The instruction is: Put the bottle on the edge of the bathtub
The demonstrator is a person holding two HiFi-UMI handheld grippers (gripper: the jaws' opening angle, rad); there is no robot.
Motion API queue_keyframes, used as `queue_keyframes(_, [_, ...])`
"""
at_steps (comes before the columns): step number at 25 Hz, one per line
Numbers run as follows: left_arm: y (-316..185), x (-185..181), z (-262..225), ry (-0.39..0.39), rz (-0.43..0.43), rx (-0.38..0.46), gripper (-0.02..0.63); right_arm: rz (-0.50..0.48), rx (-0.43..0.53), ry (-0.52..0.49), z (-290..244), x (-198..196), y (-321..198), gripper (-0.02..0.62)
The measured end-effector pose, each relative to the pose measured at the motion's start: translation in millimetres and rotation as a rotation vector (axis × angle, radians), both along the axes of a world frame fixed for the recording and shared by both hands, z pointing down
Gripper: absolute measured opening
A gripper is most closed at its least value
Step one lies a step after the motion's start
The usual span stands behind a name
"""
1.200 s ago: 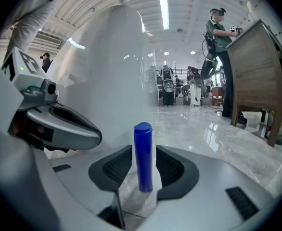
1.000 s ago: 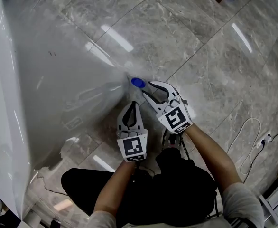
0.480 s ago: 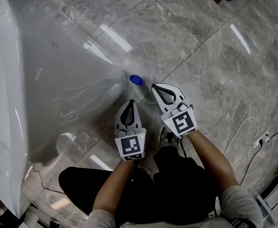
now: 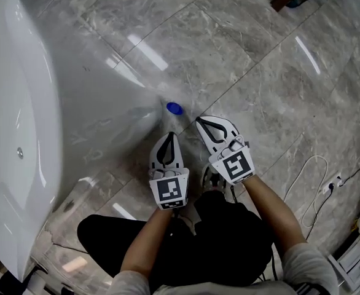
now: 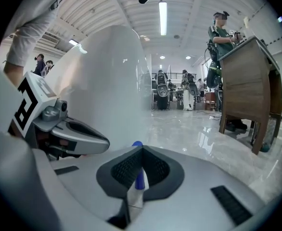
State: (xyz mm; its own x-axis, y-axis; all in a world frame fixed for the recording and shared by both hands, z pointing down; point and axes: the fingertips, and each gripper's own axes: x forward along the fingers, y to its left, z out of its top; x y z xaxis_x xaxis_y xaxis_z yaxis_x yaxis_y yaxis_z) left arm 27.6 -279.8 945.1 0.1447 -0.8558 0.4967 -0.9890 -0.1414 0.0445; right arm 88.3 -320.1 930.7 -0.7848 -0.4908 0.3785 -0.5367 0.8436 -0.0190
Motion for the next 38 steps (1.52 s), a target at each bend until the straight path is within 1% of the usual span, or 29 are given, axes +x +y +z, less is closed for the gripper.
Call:
queue_keyframes(4, [-3, -5, -12, 0.009, -0.002, 0.005, 0.011, -0.027, -0.008, -0.003, -14, -2, -5, 0.006])
queue_keyframes(7, [-4, -2, -17, 0.002, 0.023, 0.011, 0.011, -0.064, 0.029, 0.020, -22, -2, -9, 0.005])
queue_keyframes(9, [-6, 3, -22, -0.016, 0.054, 0.021, 0.011, -0.049, 0.015, 0.016, -27, -1, -11, 0.005])
queue_keyframes(11, [-8, 7, -32, -0.011, 0.073, 0.032, 0.011, -0.035, -0.011, 0.016, -33, -1, -12, 0.005])
queue_keyframes(14, [-7, 8, -49, 0.025, 0.075, -0.016, 0.011, -0.034, -0.059, 0.035, -50, -1, -14, 0.005])
queue_keyframes(17, [-7, 7, -73, 0.037, 0.068, -0.047, 0.011, -0.106, -0.045, 0.111, -71, -3, -8, 0.006])
queue_keyframes(20, [-10, 5, -104, 0.038, 0.065, -0.063, 0.011, -0.080, -0.098, 0.117, -97, -3, -5, 0.005])
queue_keyframes(23, [-6, 1, -137, 0.034, 0.059, -0.097, 0.011, -0.083, -0.115, 0.129, -135, -5, -3, 0.005])
queue_keyframes(27, [-6, -1, -188, 0.070, 0.012, -0.121, 0.011, -0.061, -0.169, 0.138, -180, -5, 2, 0.005])
queue_keyframes(30, [-10, -1, -227, 0.072, -0.015, -0.153, 0.011, -0.053, -0.201, 0.152, -213, -5, 0, 0.005])
queue_keyframes(33, [-14, -2, -270, 0.047, -0.001, -0.155, 0.011, -0.045, -0.208, 0.145, -257, -7, -4, 0.005])
queue_keyframes(36, [-14, 3, -313, 0.015, 0.036, -0.163, 0.011, -0.010, -0.199, 0.146, -306, 1, -9, 0.005])
queue_keyframes(38, [-12, 0, -340, -0.001, 0.042, -0.178, 0.011, 0.013, -0.208, 0.145, -338, 4, -10, 0.005])
